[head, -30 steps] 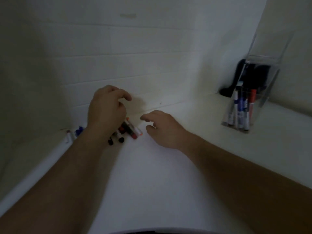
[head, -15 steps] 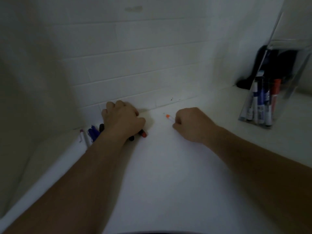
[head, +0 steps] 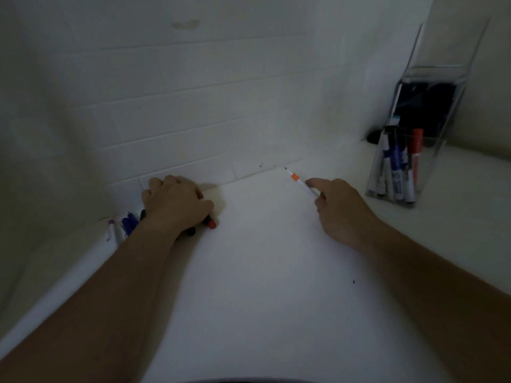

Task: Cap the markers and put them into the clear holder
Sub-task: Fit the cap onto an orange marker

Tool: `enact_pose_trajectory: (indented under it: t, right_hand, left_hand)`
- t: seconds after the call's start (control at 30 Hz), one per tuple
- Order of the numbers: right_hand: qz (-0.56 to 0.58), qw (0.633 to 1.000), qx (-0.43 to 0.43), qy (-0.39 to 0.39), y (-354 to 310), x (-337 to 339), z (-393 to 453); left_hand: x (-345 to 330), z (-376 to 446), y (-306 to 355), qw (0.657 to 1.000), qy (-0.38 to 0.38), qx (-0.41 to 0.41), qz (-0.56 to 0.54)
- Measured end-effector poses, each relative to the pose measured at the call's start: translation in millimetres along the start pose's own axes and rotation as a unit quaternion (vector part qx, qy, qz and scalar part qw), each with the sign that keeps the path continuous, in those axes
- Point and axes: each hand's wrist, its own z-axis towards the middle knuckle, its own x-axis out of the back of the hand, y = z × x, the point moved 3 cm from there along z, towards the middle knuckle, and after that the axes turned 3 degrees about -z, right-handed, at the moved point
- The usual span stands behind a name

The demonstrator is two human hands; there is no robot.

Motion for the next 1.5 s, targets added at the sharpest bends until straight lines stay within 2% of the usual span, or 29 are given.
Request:
enact_pose_trajectory:
  t: [0.13, 0.2, 0.3, 0.37, 0.43, 0.53, 0.7, 0.83, 1.03, 1.13, 1.33, 1.5]
  right_hand:
    - [-0.023, 1.000, 0.009, -0.006, 0, 0, 1]
    - [0.009, 1.000, -0.006, 0.017, 2, 3, 3]
    - [0.040, 0.999, 0.004, 0.030, 1, 1, 4]
    - [0.054, 0.998, 0.022, 0.024, -3, 1, 2]
    - [0.078, 0.997, 0.021, 0.015, -5, 2, -1]
    - [0.101, 0.995, 0.011, 0.016, -7, 3, -4]
    - [0.134, 0.990, 0.011, 0.034, -8, 4, -5]
    - [0.123, 0.990, 0.045, 0.062, -15, 13, -9]
    - [0.080, 0.986, 0.105, 0.105, -23, 16, -10]
    - [0.078, 0.986, 0.105, 0.104, -22, 13, -9]
    - [0.075, 0.986, 0.106, 0.102, -21, 10, -7]
    - [0.040, 0.987, 0.118, 0.106, -17, 6, -4]
  left_hand:
    - [0, -2, 4, 1.000, 0.022, -0.018, -0.007]
    - [3, -7, 11, 0.992, 0.042, -0.055, -0.109]
    - [10, -22, 29, 0.946, 0.053, -0.088, -0.307]
    - [13, -32, 42, 0.923, 0.068, -0.110, -0.363]
    - [11, -39, 53, 0.902, 0.050, -0.128, -0.409]
    - [5, -43, 62, 0.894, 0.021, -0.156, -0.420]
    - [1, -40, 61, 0.900, 0.044, -0.155, -0.406]
    - [-4, -38, 61, 0.847, -0.002, -0.141, -0.512]
    - [-6, -38, 67, 0.775, -0.045, -0.156, -0.610]
    - [-4, -41, 71, 0.755, -0.050, -0.157, -0.634]
    - [-4, -44, 72, 0.768, -0.056, -0.170, -0.614]
    - [-3, -45, 70, 0.803, -0.039, -0.188, -0.564]
